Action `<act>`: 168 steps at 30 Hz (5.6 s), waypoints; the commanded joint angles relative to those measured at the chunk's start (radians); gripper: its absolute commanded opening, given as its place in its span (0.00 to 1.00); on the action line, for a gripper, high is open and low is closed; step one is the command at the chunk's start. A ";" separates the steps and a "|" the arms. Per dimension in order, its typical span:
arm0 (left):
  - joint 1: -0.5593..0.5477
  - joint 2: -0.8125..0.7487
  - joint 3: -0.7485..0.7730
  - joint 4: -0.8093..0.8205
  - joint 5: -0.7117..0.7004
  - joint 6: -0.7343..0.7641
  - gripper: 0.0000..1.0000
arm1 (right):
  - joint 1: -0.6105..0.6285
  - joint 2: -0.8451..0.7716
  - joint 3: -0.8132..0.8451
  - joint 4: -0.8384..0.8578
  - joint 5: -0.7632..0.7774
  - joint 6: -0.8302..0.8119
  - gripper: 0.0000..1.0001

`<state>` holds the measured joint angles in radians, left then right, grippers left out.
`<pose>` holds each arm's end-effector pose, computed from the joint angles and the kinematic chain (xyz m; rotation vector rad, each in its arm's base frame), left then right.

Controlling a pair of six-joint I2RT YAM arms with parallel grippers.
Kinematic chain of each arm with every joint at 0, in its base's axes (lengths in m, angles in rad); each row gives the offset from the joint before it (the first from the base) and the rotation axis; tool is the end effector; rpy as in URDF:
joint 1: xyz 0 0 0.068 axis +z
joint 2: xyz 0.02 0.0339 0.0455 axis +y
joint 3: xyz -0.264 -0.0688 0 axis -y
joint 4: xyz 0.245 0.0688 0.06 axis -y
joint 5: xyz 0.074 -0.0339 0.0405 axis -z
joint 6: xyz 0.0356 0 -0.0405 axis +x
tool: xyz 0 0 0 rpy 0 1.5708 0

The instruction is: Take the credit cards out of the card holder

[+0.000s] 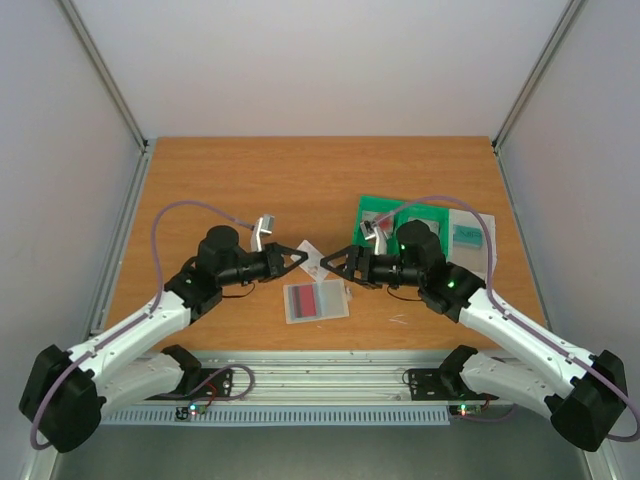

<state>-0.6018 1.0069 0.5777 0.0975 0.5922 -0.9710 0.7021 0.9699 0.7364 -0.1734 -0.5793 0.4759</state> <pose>0.1738 -0.1435 0.2555 0.0652 2.1983 -1.5480 0.1541 0.1559 0.2919 -0.6521 2.0590 1.2999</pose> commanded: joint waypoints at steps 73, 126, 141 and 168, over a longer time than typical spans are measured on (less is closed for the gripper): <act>-0.001 -0.147 0.007 0.134 -0.223 -0.026 0.01 | 0.025 0.062 -0.159 0.427 -0.055 0.214 0.51; -0.001 -0.068 -0.089 0.338 -0.229 -0.153 0.11 | 0.030 0.087 -0.170 0.543 0.008 0.295 0.01; -0.001 -0.190 0.024 -0.084 -0.325 -0.009 0.99 | 0.017 -0.031 -0.096 0.177 0.010 0.037 0.01; -0.001 -0.257 0.069 -0.383 -0.285 0.229 0.99 | -0.533 0.111 0.270 -0.573 0.142 -0.417 0.01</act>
<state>-0.6018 0.7731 0.6598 -0.2977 0.2867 -0.7685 0.2527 1.0607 0.9649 -0.6800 -0.4644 0.1200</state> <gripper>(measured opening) 0.994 0.022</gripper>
